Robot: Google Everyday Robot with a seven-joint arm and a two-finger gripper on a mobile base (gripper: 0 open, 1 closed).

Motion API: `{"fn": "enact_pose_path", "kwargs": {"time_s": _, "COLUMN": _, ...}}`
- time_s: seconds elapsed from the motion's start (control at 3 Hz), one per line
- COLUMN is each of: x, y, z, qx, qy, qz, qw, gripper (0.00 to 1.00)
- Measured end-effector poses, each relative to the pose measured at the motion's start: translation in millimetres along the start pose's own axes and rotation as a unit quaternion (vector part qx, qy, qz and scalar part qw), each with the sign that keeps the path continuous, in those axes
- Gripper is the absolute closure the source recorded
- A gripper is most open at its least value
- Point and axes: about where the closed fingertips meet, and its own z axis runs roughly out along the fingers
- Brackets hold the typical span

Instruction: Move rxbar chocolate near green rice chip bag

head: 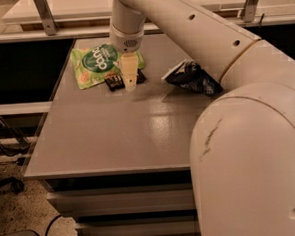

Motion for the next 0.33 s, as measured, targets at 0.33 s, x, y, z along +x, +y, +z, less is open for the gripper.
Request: {"fn": "enact_pose_path", "kwargs": {"time_s": 0.33, "x": 0.2, "y": -1.3, "z": -1.3, "qx": 0.002, "qy": -0.003, "qz": -0.001, "qw": 1.0, "gripper": 0.0}}
